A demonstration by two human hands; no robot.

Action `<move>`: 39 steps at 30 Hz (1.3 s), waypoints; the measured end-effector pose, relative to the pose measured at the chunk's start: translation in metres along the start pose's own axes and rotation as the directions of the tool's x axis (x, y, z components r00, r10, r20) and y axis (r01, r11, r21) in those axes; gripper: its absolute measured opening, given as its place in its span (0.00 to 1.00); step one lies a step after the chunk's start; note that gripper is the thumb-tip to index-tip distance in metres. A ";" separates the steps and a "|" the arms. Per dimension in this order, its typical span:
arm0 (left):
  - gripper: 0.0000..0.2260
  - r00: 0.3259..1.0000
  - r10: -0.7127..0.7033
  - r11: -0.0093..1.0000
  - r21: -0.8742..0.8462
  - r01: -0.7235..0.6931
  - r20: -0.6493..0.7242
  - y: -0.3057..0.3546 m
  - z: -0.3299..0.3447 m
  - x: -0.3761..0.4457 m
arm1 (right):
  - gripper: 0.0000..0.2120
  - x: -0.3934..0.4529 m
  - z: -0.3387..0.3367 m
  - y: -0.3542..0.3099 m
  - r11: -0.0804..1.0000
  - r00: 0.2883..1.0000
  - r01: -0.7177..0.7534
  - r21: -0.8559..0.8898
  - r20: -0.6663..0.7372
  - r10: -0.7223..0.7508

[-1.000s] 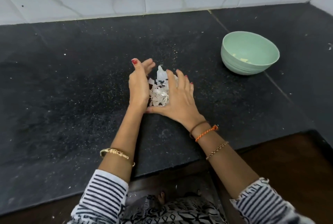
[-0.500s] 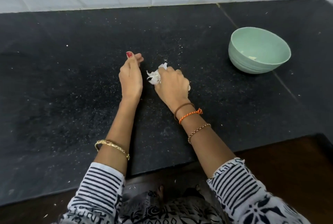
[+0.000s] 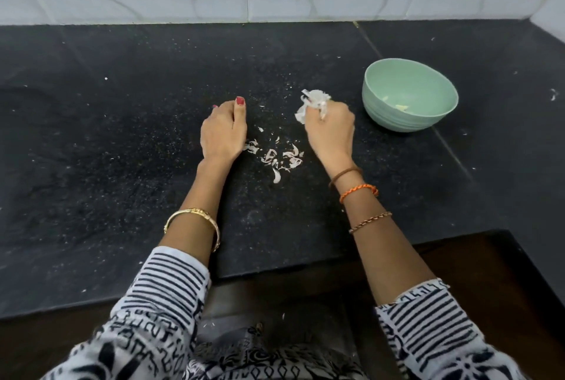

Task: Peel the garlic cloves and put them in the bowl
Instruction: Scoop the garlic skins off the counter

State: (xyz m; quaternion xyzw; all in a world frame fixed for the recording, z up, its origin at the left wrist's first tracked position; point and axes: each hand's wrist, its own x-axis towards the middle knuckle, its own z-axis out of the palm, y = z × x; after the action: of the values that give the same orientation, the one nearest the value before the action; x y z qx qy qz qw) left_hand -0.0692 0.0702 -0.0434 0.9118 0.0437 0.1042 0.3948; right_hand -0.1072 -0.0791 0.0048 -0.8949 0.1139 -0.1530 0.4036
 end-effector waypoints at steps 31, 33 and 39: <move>0.26 0.936 0.245 0.970 -0.058 -0.238 0.253 0.021 0.013 -0.095 | 0.18 0.008 -0.026 0.052 0.939 0.994 -0.074 0.336 0.096 0.044; 0.28 0.925 0.243 0.936 0.180 -0.303 0.293 0.020 0.022 -0.089 | 0.17 0.004 -0.027 0.052 0.936 0.995 -0.070 0.346 0.089 0.041; 0.37 0.867 0.328 0.762 0.437 -0.477 0.375 0.039 0.039 -0.053 | 0.18 -0.004 -0.035 0.052 0.923 0.996 -0.081 0.376 0.063 0.062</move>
State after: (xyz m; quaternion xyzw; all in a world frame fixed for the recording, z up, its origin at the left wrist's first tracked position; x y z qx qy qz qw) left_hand -0.1125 0.0069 -0.0496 0.9762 -0.1843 0.0438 0.1057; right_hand -0.1284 -0.1356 -0.0137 -0.7990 0.1046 -0.1350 0.5766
